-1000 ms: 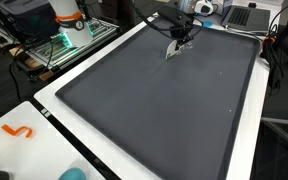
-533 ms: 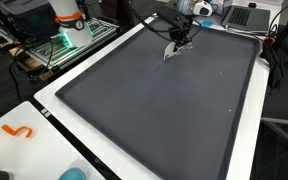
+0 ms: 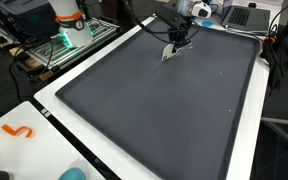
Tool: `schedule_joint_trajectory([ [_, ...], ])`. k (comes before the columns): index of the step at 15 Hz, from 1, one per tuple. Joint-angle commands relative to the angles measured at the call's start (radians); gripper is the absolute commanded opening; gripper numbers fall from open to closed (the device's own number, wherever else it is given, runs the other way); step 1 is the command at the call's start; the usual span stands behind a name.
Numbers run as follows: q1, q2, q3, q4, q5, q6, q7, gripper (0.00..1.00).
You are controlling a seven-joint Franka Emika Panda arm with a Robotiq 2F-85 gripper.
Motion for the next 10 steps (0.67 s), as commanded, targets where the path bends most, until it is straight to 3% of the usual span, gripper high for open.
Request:
schedule_joint_trajectory([
  [1,-0.012,0.070,-0.049,-0.045,-0.081,0.019,0.049,0.01],
  [10,-0.011,0.067,-0.057,-0.062,-0.085,0.088,0.158,0.01],
])
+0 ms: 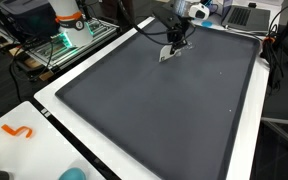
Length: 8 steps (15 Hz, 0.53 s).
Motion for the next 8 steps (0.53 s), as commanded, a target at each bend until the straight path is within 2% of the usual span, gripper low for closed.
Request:
schedule_joint_trajectory([
  [1,-0.011,0.078,-0.040,-0.044,-0.070,0.103,0.090,0.01],
  [8,-0.030,0.069,-0.022,-0.056,-0.041,0.197,0.132,0.01],
])
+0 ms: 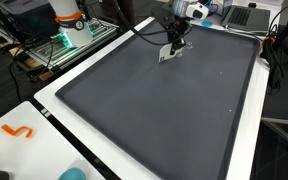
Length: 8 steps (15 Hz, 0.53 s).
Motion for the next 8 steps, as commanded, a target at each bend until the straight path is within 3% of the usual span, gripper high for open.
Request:
schedule_joint_trajectory([
  [1,-0.023,0.088,-0.017,-0.021,-0.039,0.128,0.040,0.01],
  [6,-0.030,0.076,-0.008,-0.018,-0.023,0.131,0.040,0.01],
  [8,-0.038,0.042,0.006,-0.017,-0.002,0.078,0.019,0.01],
])
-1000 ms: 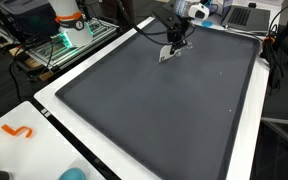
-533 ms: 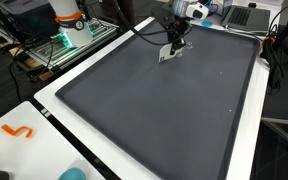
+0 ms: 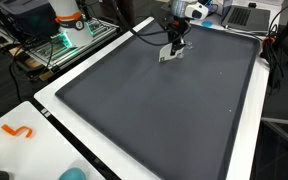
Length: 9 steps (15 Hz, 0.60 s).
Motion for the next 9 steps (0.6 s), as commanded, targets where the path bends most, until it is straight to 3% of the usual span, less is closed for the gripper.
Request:
schedule_joint_trajectory([
  [1,-0.032,0.036,0.010,-0.005,0.006,0.030,-0.010,0.01],
  [9,-0.072,-0.033,0.071,-0.008,0.102,-0.043,-0.116,0.01],
])
